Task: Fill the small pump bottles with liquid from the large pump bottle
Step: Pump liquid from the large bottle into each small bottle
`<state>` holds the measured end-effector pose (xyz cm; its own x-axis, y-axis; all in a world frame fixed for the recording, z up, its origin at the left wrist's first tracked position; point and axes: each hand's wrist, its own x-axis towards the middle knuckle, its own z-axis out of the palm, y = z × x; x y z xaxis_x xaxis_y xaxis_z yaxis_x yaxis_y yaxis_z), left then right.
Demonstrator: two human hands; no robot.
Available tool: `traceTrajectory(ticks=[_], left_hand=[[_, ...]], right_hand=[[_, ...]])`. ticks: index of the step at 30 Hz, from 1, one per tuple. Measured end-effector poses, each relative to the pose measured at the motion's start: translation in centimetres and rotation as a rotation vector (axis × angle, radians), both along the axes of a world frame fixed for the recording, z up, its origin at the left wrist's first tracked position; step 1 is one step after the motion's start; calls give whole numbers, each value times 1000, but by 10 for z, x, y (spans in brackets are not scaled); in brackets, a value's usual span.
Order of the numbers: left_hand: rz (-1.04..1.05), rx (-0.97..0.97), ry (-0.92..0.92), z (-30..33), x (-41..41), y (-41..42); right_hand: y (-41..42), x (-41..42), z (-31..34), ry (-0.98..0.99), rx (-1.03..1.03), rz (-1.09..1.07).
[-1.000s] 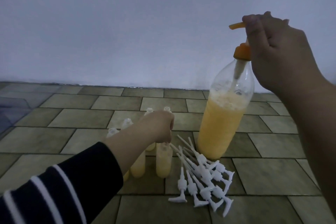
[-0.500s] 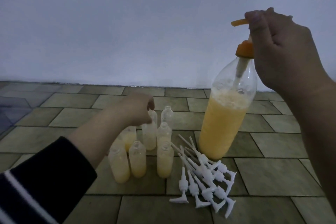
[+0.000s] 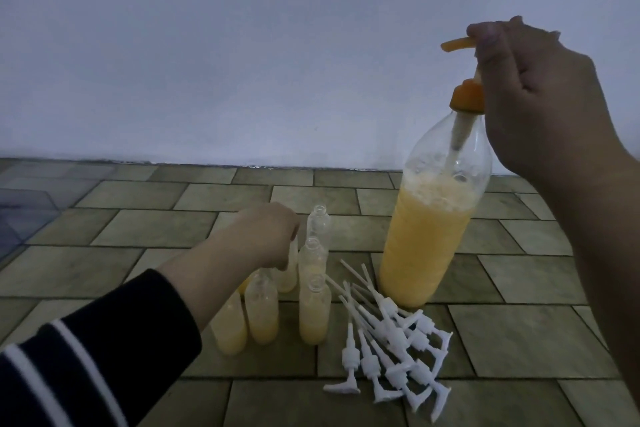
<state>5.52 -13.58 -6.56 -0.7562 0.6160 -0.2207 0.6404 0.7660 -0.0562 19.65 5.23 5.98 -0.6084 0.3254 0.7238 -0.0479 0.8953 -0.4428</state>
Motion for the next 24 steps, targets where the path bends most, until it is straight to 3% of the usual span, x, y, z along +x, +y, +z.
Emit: traceTrajectory(ticks=[11, 16, 24], left_hand=[[91, 420, -116, 56, -5, -32], [214, 962, -389, 84, -8, -43], [126, 1629, -736, 106, 2, -21]], right_hand=[[0, 0, 0, -4, 4, -13], [0, 2, 1, -46, 101, -42], [17, 3, 7, -107, 241, -32]])
